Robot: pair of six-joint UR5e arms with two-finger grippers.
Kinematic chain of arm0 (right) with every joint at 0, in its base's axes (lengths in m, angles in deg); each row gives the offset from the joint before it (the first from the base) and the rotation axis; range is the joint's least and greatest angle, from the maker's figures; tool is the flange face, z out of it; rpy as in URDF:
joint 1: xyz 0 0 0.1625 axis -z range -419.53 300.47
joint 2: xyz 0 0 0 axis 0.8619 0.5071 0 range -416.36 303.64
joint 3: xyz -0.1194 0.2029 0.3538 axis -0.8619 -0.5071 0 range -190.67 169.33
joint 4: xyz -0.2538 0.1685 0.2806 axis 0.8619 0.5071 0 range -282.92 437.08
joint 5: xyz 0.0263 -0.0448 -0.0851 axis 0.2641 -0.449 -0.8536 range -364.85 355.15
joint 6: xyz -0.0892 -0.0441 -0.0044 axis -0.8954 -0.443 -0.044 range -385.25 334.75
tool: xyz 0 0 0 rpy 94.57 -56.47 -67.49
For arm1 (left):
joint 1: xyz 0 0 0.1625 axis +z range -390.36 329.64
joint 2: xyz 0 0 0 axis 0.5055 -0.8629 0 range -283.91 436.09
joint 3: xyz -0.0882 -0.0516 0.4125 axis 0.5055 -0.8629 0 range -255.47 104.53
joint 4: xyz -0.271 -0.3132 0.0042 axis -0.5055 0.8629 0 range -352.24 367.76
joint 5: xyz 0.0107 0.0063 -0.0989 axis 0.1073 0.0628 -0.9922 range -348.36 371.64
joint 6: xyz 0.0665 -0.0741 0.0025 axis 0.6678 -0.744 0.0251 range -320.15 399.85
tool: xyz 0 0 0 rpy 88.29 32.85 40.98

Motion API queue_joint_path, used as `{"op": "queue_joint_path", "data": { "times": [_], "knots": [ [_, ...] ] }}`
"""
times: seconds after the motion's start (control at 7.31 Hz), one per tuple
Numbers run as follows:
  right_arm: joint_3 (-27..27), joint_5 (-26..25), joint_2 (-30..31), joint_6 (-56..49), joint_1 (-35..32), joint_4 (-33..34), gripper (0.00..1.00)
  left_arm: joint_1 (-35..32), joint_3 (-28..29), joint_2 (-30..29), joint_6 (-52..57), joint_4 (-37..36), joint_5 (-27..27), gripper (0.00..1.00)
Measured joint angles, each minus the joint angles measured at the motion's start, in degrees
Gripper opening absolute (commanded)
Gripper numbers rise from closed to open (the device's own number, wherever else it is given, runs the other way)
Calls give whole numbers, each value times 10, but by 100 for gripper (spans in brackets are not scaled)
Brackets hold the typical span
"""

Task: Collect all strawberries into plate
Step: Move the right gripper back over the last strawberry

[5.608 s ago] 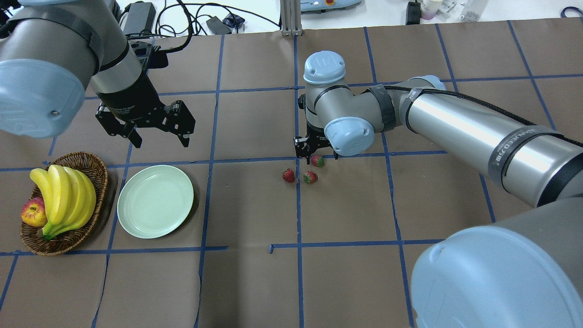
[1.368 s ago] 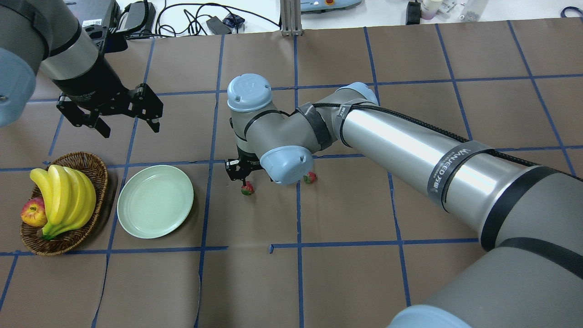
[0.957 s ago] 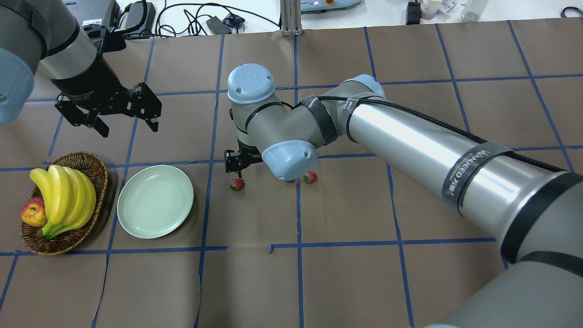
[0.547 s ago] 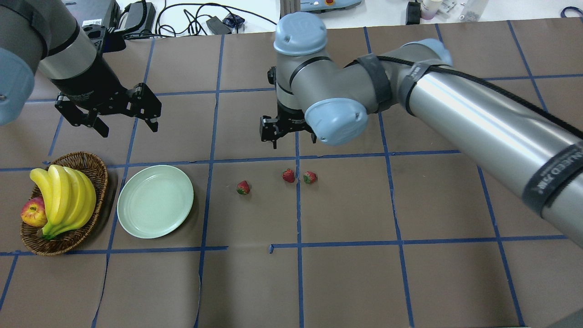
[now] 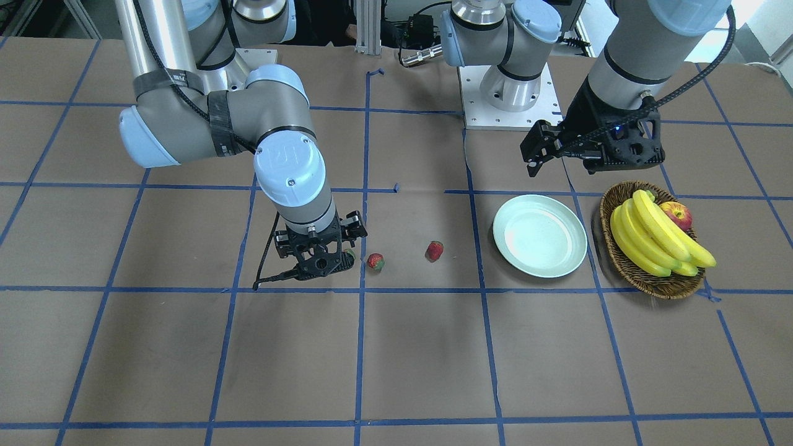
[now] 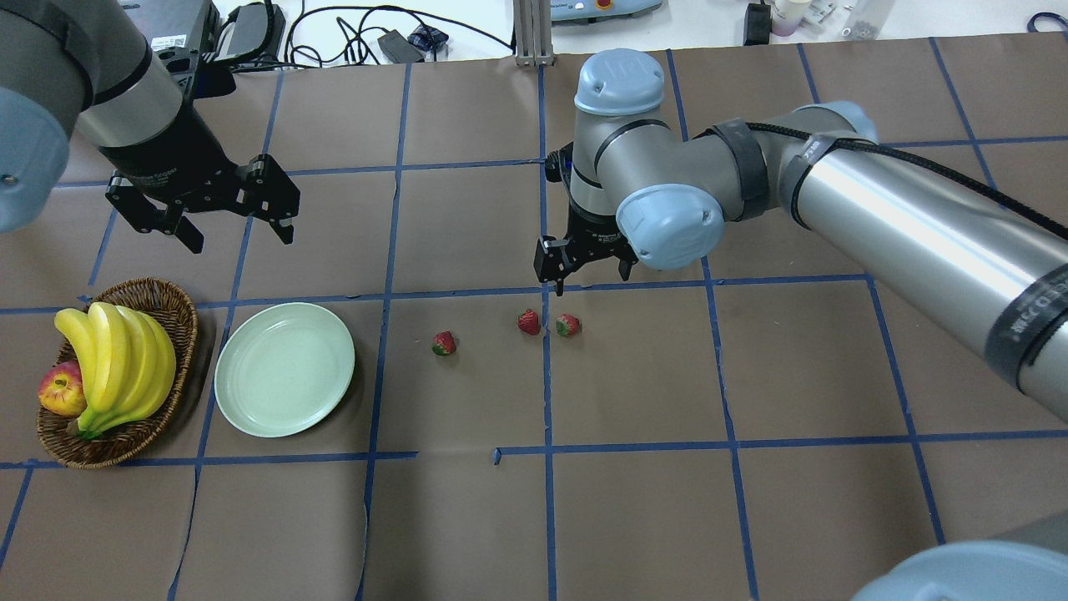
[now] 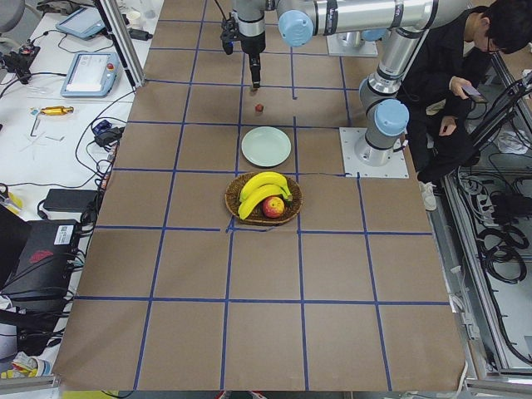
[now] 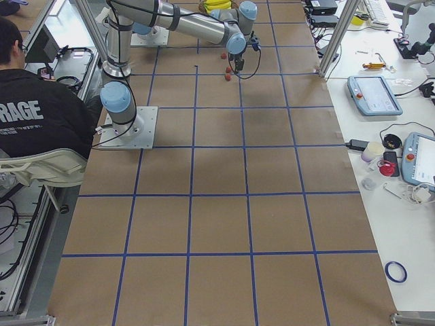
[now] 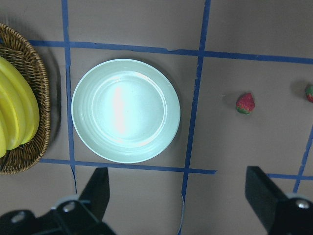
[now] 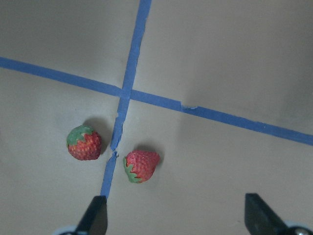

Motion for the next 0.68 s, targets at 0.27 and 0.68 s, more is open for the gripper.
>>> {"op": "queue_joint_path", "data": {
  "times": [0.27, 0.68],
  "knots": [
    [12, 2, -17, 20, 0, 18, 100, -3, -10, 0, 0, -2, -1, 100],
    [8, 10, -17, 209, 1, 20, 100, -7, -12, 3, -4, -5, -8, 100]
  ]
}}
